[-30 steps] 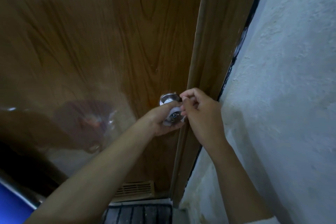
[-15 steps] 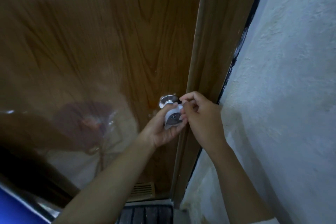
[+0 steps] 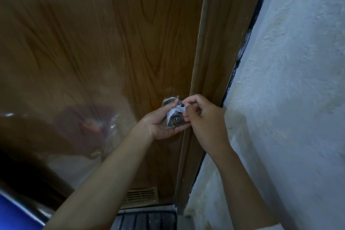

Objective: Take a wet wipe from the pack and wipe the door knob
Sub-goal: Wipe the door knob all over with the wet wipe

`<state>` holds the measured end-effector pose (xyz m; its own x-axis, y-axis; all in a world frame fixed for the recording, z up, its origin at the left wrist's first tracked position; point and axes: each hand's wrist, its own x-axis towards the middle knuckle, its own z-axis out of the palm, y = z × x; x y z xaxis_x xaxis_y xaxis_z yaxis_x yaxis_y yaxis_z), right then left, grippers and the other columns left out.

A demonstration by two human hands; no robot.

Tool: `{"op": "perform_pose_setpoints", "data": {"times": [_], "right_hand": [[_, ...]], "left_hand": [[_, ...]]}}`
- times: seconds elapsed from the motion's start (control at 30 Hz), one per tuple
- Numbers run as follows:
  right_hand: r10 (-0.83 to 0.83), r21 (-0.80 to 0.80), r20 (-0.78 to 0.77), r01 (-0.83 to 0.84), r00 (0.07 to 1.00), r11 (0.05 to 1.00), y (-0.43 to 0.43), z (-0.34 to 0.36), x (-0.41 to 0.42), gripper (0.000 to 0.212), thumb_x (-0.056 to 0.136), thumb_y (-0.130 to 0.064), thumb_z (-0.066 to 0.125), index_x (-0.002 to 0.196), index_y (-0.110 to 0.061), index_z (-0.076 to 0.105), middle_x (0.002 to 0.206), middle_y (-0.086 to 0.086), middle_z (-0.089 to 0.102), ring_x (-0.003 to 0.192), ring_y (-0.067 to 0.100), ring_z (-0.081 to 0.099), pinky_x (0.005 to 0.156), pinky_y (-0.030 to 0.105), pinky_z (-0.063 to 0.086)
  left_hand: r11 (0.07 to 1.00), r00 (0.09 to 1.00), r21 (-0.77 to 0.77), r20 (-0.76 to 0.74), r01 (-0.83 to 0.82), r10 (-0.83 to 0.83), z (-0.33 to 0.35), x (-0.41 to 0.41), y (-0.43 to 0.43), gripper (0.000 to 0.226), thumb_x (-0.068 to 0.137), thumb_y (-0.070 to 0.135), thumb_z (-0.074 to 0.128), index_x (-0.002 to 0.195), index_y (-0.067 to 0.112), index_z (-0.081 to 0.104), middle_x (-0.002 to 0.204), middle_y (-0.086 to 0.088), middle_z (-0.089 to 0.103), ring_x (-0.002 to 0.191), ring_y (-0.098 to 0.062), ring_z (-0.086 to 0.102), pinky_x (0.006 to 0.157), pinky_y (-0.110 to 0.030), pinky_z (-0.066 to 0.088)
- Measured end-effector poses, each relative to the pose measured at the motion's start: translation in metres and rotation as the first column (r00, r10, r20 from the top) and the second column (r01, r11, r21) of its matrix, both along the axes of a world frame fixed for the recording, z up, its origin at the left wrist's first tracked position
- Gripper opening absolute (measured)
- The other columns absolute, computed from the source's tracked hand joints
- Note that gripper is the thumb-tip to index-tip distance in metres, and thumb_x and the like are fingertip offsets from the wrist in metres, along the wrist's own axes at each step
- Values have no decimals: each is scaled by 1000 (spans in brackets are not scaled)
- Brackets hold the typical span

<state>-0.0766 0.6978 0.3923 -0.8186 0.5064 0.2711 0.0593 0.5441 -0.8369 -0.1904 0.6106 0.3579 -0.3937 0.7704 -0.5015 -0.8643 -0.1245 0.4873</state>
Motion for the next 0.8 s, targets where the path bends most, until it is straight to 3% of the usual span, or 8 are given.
{"op": "perform_pose_setpoints", "data": {"times": [0.1, 0.2, 0.37, 0.53, 0.63, 0.73, 0.8], "right_hand": [[-9, 6, 13, 9, 1000, 1000, 0, -1, -1, 15, 93, -24, 50, 101, -22, 61, 104, 5, 69, 95, 18, 66, 75, 32, 58], [-26, 29, 12, 26, 1000, 999, 0, -3, -2, 16, 93, -23, 49, 102, -20, 62, 105, 4, 69, 95, 17, 66, 75, 30, 57], [11, 46, 33, -13, 999, 999, -2, -7, -3, 9, 92, -20, 53, 93, -26, 60, 97, -2, 68, 91, 12, 64, 72, 24, 55], [20, 54, 51, -22, 998, 998, -1, -8, -2, 15, 92, -20, 53, 102, -18, 63, 104, 2, 69, 93, 14, 63, 78, 31, 57], [15, 60, 113, -21, 994, 998, -1, -12, -4, 20, 94, -21, 51, 110, -16, 62, 112, 6, 68, 101, 20, 63, 87, 39, 55], [-4, 104, 148, -11, 989, 994, -2, -19, -9, 22, 94, -22, 51, 114, -17, 60, 117, 6, 66, 105, 21, 61, 90, 39, 53], [-19, 112, 129, 5, 991, 994, -4, -23, -10, 21, 92, -23, 54, 111, -18, 60, 115, 4, 66, 103, 20, 62, 88, 38, 54]], "left_hand": [[1000, 995, -23, -102, 12, -14, -2, 3, -2, 56, 82, 30, 63, 133, 11, 49, 110, -15, 65, 96, -24, 66, 76, -37, 57], [1000, 991, 14, -136, 8, -6, -5, 6, -8, 56, 81, 29, 63, 131, 9, 49, 127, -18, 58, 115, -26, 58, 91, -39, 50], [999, 986, 25, -165, -33, 37, -9, 11, -13, 49, 72, 17, 70, 119, 7, 57, 114, -18, 65, 98, -23, 66, 86, -34, 53], [997, 943, -6, -325, -79, 72, -20, 15, -12, 54, 64, 15, 76, 115, 3, 60, 115, -16, 67, 105, -23, 65, 90, -33, 53], [988, 881, -60, -463, -144, 101, -33, 20, -14, 59, 63, 26, 76, 114, 3, 60, 113, -16, 68, 105, -24, 65, 94, -38, 51], [953, 756, -159, -647, -259, 97, -39, 26, -15, 41, 77, 31, 69, 111, 10, 61, 102, -11, 72, 94, -21, 70, 85, -35, 54], [907, 668, -219, -739, -360, 86, -38, 30, -16, 24, 85, 26, 64, 105, 13, 62, 87, -5, 73, 75, -13, 73, 65, -24, 57]]}}
